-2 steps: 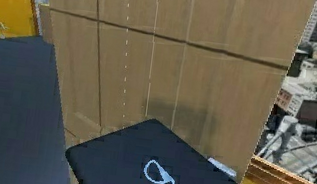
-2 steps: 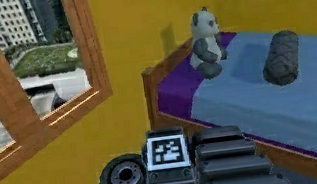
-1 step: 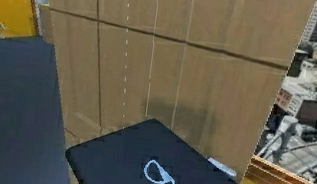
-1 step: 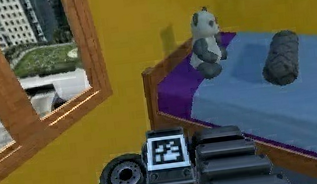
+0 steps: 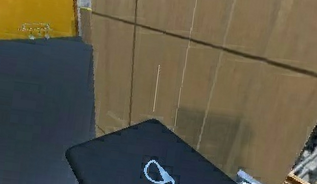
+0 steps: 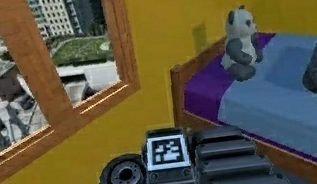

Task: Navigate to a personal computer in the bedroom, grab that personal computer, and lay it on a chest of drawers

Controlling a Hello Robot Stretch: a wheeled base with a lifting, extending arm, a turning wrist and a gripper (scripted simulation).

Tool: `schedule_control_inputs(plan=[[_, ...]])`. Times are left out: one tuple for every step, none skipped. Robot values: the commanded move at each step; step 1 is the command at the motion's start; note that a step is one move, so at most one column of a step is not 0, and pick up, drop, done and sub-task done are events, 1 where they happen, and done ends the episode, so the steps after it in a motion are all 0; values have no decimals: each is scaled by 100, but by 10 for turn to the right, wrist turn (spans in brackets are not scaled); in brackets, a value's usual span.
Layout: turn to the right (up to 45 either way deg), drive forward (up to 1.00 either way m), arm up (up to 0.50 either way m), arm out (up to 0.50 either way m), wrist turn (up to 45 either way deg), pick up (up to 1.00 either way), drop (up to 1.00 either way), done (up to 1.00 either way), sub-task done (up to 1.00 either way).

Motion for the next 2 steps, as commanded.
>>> schedule_control_inputs(plan=[[-90,0,0,0,0,0,0,0,0],[-450,0,0,0,0,0,0,0,0]])
